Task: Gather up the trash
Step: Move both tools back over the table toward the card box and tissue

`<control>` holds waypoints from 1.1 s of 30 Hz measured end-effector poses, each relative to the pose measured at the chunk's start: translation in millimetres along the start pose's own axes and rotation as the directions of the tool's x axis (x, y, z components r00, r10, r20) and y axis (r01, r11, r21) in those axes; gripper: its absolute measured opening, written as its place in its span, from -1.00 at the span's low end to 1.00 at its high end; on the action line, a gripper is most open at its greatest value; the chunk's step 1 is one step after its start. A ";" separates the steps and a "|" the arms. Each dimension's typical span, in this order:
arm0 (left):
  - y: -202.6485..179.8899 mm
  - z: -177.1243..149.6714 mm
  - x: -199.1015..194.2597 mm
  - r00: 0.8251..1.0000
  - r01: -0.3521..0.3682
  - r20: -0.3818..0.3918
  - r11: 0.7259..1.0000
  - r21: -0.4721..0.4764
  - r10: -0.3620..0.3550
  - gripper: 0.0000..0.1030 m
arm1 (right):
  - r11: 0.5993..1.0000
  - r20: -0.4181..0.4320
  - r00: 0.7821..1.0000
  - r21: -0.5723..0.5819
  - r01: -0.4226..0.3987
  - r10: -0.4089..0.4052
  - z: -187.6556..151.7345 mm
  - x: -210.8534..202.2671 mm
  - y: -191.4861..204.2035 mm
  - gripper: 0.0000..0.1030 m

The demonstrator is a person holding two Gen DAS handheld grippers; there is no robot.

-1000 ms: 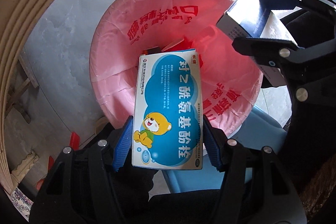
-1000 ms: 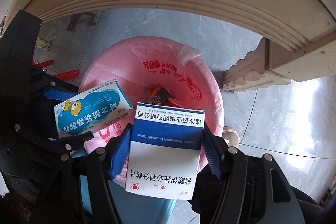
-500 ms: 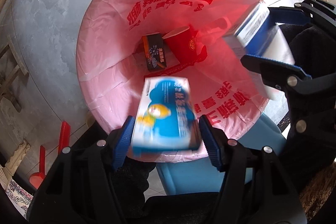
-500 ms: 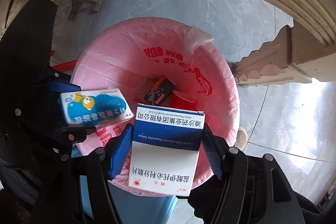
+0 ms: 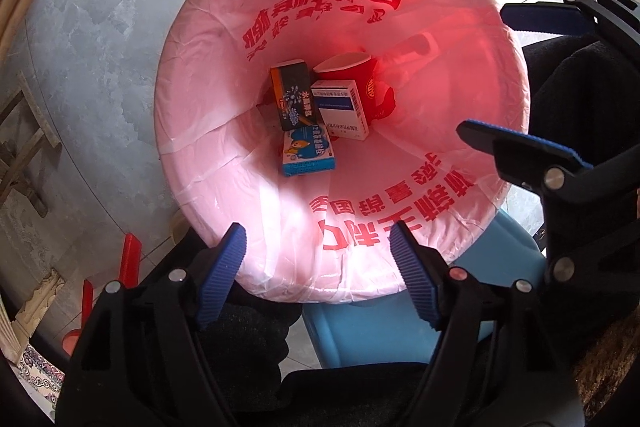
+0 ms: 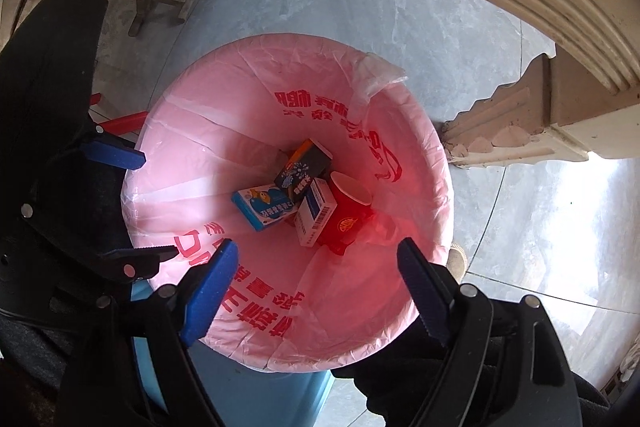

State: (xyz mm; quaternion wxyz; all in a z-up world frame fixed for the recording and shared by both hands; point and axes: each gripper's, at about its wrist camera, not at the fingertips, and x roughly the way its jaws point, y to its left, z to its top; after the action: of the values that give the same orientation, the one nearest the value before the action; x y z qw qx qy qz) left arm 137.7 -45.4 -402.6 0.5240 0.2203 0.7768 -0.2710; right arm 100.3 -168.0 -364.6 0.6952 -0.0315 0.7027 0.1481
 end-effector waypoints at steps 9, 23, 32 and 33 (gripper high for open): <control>-16.9 -60.7 -70.6 0.996 0.003 0.086 0.999 -0.051 0.001 0.41 | 0.999 0.137 0.991 -0.049 -0.007 0.014 -15.6 -82.9 16.9 0.55; 46.9 -119.5 -319.6 0.918 0.012 0.366 0.914 -0.405 0.150 0.56 | 0.978 0.447 0.894 -0.188 0.089 0.005 11.2 -311.4 23.4 0.77; 83.6 -88.9 -415.7 0.906 0.064 0.387 0.846 -0.530 0.174 0.58 | 0.980 0.473 0.881 -0.185 0.076 0.021 112.2 -404.2 -1.5 0.86; 88.1 -83.7 -421.3 0.907 0.088 0.390 0.836 -0.542 0.157 0.58 | 0.982 0.465 0.885 -0.179 0.059 0.032 125.0 -408.8 -5.2 0.86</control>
State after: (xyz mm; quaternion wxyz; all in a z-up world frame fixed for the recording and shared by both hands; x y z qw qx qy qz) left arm 283.8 51.2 -0.6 0.7240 0.0122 0.6863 -0.0685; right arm 235.5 -207.5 39.0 0.8384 -0.0655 0.4978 0.2122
